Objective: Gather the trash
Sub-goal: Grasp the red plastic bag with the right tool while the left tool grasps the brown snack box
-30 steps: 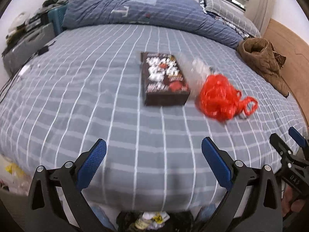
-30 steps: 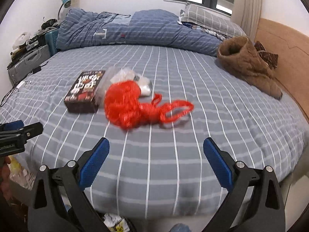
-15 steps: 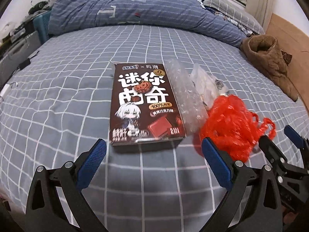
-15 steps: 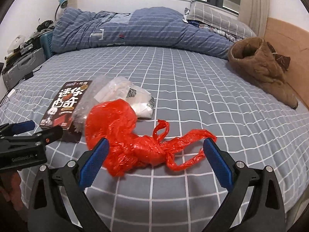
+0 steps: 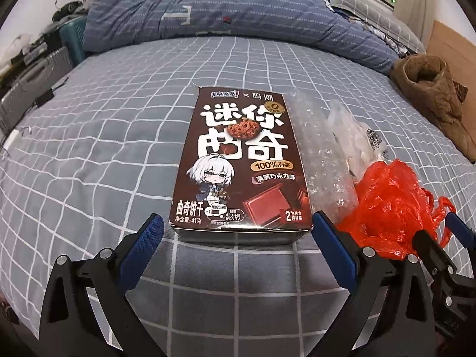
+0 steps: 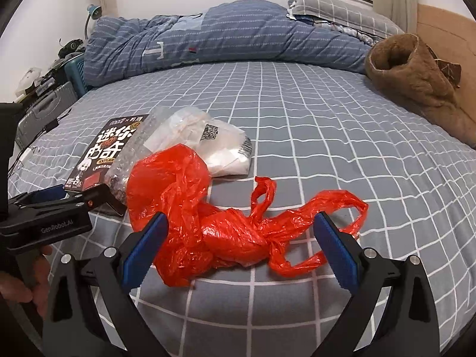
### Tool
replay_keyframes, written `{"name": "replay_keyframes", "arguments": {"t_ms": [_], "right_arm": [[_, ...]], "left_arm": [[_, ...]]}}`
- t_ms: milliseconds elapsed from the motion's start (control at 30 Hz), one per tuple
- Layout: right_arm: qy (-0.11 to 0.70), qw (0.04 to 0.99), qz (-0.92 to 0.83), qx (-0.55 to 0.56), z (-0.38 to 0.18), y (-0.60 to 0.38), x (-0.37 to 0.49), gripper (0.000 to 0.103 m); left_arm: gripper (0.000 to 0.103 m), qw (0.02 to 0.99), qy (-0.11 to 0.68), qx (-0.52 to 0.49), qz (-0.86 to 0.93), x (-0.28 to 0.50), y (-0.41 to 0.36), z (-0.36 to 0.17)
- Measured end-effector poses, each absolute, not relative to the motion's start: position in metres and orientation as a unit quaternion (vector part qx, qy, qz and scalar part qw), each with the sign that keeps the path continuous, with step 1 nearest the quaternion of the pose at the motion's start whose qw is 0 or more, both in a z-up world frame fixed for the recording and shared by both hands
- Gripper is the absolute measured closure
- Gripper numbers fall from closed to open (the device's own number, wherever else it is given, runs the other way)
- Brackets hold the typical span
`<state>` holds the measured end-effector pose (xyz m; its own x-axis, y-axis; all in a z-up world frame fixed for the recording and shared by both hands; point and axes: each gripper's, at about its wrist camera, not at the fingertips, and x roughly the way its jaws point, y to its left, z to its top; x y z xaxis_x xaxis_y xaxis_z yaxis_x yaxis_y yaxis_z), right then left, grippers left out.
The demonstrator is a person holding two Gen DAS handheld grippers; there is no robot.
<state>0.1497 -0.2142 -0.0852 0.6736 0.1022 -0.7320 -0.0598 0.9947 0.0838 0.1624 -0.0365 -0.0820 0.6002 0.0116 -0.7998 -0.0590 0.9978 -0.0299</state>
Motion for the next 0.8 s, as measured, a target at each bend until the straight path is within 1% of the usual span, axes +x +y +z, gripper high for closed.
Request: {"name": "replay_keyframes", "arguments": {"t_ms": [133,200,233,267,300,400,500,800], "right_arm": [[0.416,0.908,0.049,0.029,-0.094,-0.212,0.155,0.01],[0.429,0.901,0.055,0.034,-0.1,-0.21,0.158,0.017],[0.433,0.899,0.057,0.037,-0.103,-0.211,0.159,0.019],[0.44,0.895,0.062,0.045,-0.106,-0.211,0.16,0.023],[0.444,0.892,0.065,0.049,-0.108,-0.212,0.161,0.028],[0.457,0.885,0.071,0.055,-0.113,-0.211,0.163,0.038],[0.462,0.883,0.071,0.048,-0.114,-0.209,0.162,0.044],[0.458,0.886,0.066,0.037,-0.112,-0.206,0.159,0.047]], "left_arm": [[0.006,0.893,0.449,-0.035,0.013,0.167,-0.034,-0.088],[0.006,0.889,0.455,-0.047,0.009,0.17,-0.031,-0.093],[0.007,0.889,0.455,-0.05,0.008,0.17,-0.03,-0.093],[0.012,0.889,0.455,-0.053,0.005,0.171,-0.029,-0.094],[0.012,0.888,0.456,-0.053,0.003,0.17,-0.029,-0.094],[0.013,0.89,0.454,-0.05,-0.002,0.169,-0.027,-0.094],[0.014,0.892,0.449,-0.048,-0.006,0.162,-0.024,-0.094],[0.014,0.905,0.421,-0.052,-0.011,0.132,-0.021,-0.085]]}}
